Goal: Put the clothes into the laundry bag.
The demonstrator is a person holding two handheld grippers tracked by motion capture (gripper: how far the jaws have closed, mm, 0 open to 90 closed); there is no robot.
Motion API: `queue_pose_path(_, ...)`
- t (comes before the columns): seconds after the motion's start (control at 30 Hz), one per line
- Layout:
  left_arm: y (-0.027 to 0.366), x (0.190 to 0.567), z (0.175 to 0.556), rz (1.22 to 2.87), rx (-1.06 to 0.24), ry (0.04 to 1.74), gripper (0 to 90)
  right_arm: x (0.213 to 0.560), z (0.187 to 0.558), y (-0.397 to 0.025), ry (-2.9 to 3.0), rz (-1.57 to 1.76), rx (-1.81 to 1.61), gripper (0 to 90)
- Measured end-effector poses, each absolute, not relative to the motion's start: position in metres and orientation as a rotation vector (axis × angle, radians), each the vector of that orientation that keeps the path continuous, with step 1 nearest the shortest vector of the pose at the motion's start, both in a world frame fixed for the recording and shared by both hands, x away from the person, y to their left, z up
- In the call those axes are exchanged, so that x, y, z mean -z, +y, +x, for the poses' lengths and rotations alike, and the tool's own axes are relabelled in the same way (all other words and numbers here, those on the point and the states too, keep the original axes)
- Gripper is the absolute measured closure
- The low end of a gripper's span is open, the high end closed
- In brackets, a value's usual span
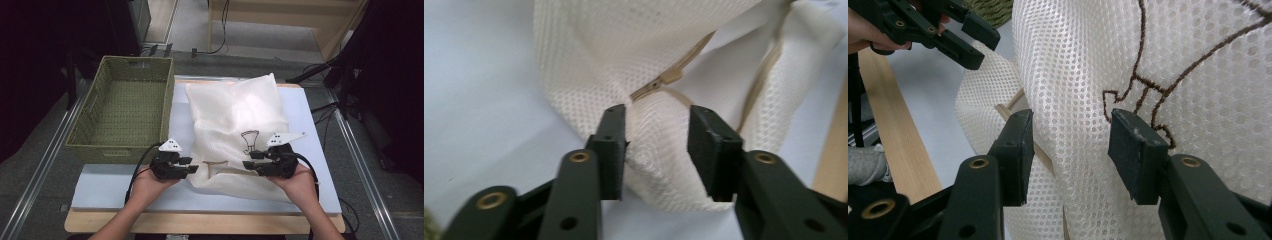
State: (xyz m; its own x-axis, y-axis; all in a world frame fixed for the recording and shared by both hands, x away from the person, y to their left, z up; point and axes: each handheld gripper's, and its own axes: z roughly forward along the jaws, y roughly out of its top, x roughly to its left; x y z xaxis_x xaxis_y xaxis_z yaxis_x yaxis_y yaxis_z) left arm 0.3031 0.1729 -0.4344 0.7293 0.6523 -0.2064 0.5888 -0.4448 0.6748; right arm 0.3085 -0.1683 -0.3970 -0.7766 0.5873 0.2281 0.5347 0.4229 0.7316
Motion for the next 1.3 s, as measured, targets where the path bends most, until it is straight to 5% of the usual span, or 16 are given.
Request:
queue_pose_path(0.13,0.174,0.435,0.302,2.175,-0.085,0.962,78.9,0.398,0.310,-0.167,2.604,1.013,-1.296,54.2)
queue_pose_path(0.3,0.177,0.436,0.300,2.180,-0.043,0.977,87.1,0.398,0.312,-0.164,2.619,1.012,-1.293,54.4)
queue_pose_path(1.3,0.236,0.426,0.251,2.051,-0.049,1.107,86.9,0.396,0.326,-0.140,2.646,0.931,-1.287,59.2)
